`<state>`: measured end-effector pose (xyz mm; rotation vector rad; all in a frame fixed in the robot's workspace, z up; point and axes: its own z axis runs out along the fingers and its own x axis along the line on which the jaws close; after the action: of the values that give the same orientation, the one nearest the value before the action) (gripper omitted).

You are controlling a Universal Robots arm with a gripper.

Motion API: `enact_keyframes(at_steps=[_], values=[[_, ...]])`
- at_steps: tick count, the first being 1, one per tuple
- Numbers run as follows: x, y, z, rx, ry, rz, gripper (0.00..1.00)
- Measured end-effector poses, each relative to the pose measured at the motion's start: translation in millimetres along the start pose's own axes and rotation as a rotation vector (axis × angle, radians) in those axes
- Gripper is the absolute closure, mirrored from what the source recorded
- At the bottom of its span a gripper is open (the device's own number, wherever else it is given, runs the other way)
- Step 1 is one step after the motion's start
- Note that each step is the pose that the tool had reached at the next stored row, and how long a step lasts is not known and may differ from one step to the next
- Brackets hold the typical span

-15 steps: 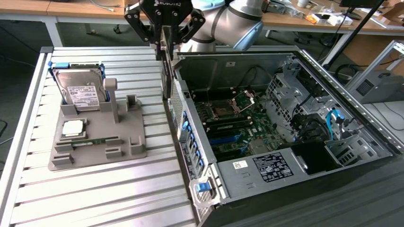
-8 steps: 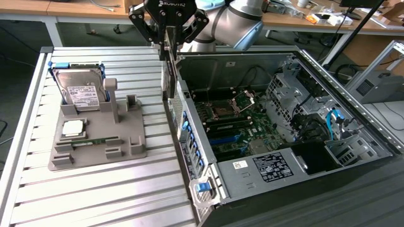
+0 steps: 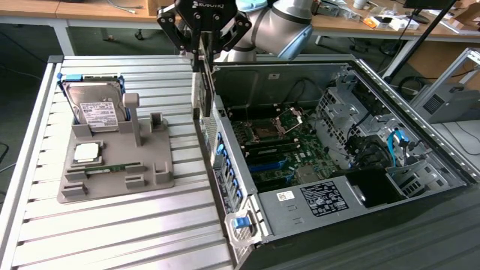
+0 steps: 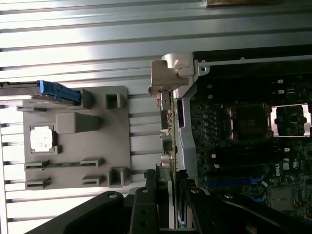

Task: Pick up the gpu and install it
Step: 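Pick up the gpu and move the gpu toward the slot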

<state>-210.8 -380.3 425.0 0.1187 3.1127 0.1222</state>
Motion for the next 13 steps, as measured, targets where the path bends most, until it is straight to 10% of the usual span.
enact_keyframes(at_steps=[13], values=[[-10.7,0.2,0.3,0.0003,-0.0001,0.000,0.73]])
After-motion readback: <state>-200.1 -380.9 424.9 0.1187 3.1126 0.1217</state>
